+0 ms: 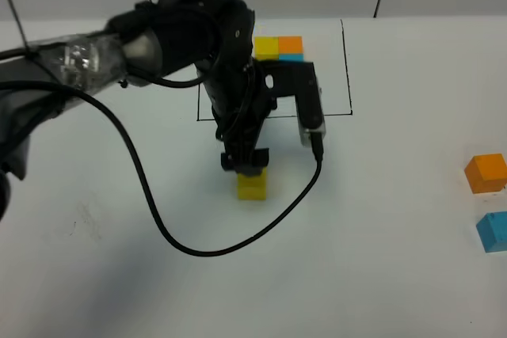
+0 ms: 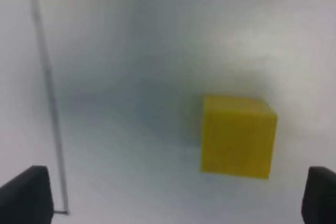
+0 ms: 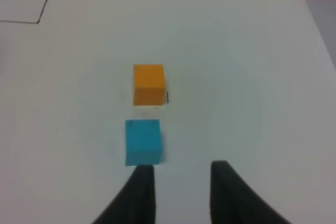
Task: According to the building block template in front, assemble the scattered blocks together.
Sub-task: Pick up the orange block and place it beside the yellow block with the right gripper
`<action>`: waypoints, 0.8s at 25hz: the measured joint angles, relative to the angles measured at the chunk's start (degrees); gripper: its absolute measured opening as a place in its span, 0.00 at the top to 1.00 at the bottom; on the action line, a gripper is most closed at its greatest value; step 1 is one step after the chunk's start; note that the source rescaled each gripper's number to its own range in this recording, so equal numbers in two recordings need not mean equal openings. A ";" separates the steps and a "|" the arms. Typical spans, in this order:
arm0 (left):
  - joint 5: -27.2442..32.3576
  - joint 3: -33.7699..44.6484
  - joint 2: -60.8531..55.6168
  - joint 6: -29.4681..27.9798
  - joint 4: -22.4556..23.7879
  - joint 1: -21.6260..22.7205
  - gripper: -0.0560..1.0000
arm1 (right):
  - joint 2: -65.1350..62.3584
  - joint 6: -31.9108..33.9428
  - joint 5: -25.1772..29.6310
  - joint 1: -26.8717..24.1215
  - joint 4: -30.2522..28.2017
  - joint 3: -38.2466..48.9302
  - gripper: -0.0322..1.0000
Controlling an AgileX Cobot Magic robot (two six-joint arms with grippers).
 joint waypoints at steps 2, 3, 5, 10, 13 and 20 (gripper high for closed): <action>0.98 -1.63 -4.57 -1.76 1.25 -0.34 0.00 | 0.00 0.00 0.00 0.00 0.00 0.00 0.97; 1.37 -2.30 -7.03 -2.65 1.84 -0.35 0.00 | 0.00 0.00 0.00 0.00 0.00 0.00 0.97; 2.33 -2.86 -11.91 -3.83 2.81 -0.41 0.01 | 0.00 0.00 0.00 0.00 0.00 0.00 0.97; 8.05 -2.89 -25.04 -6.42 3.22 -0.41 0.07 | 0.00 0.00 0.00 0.00 0.00 0.00 0.97; 13.06 -2.94 -32.12 -8.97 3.36 -0.42 0.12 | 0.00 0.00 0.00 0.00 0.00 0.00 0.97; 13.45 0.60 -48.27 -19.23 11.18 -0.47 0.22 | 0.00 0.00 0.00 0.00 0.00 0.00 0.97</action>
